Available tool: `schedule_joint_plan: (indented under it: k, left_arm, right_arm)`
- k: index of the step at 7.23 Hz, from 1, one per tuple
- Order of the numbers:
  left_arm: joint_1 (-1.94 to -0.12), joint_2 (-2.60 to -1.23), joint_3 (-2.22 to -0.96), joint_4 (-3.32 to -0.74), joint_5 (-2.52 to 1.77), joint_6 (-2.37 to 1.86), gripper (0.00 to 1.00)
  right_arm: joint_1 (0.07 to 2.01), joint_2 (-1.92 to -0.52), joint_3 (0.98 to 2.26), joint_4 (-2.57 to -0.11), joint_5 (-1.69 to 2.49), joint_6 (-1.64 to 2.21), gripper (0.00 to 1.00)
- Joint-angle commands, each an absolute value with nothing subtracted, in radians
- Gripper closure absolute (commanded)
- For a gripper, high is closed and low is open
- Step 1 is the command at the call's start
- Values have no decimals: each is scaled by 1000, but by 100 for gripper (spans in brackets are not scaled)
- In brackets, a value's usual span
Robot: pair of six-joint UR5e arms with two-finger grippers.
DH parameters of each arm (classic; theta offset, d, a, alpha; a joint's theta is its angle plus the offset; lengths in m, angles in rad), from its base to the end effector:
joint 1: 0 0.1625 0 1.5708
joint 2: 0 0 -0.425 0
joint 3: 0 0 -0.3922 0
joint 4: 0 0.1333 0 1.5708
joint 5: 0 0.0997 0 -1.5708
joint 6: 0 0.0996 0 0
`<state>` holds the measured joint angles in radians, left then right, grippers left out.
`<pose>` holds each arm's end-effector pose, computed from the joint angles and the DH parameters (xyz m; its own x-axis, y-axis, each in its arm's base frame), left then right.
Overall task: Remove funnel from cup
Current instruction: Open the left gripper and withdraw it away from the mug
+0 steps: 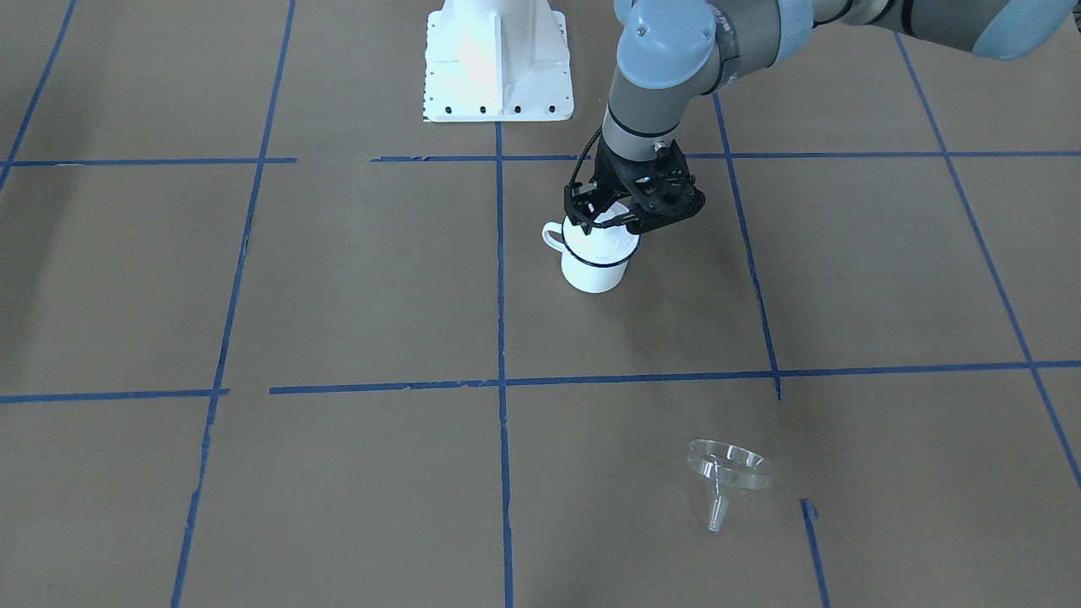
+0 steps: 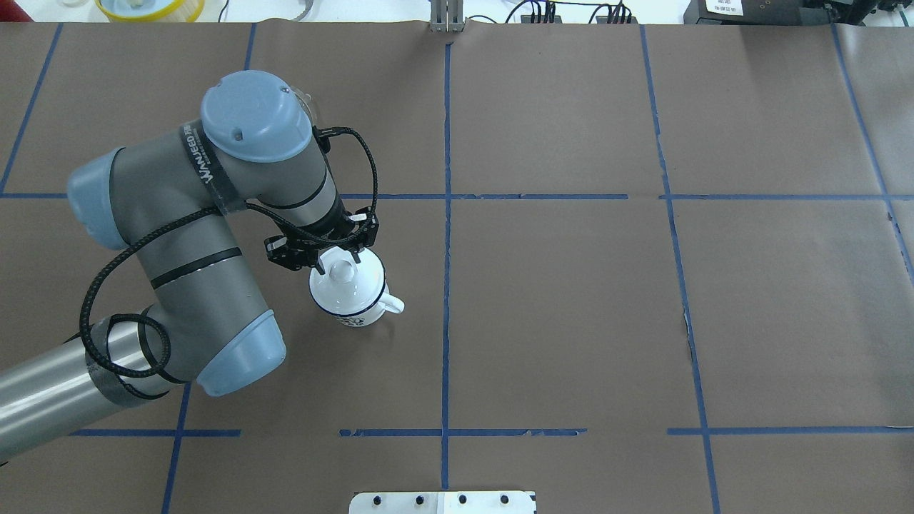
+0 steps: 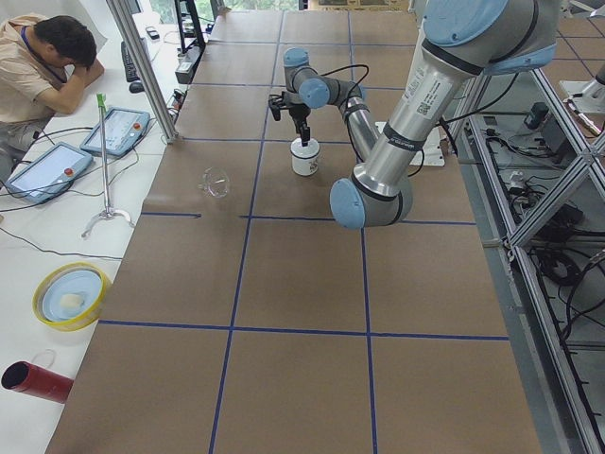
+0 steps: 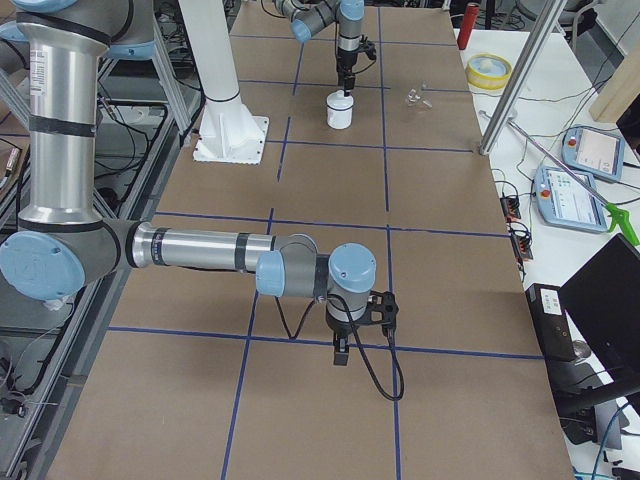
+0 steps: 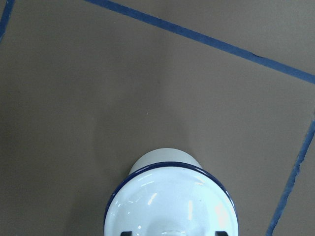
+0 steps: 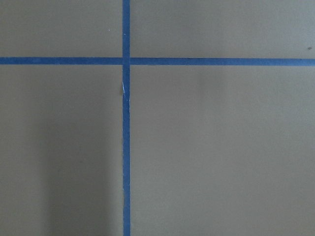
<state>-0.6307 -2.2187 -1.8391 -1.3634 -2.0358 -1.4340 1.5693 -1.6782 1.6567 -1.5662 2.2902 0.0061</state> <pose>0.4556 -0.4425 0.1929 0.6471 -0.3216 -0.6913 0.2050 0.9467 -0.2485 0.0670 -0.4451 0.6701 0.7522 0.0161 0.6587 -0.0031 0.9998 -0.0209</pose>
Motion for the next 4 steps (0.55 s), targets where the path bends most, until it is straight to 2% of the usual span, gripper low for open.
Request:
schedule_joint_plan:
  k: [1,2,4]
  left_arm:
    - [-665,-2157,-1966,-1362,-2036,-1316,0]
    - [-749,-2107,-2026,-1361,-2043,-1169,0]
    - [-1025,-1978,-2049,-1358,-2121,-787,0]
  right_arm:
    - [1569,-1678,1657,-1566,2290,6,0]
    - [1569,-1678,1657,-1566,2290,6,0]
    - [1569,-1678,1657,-1566,2290,6,0]
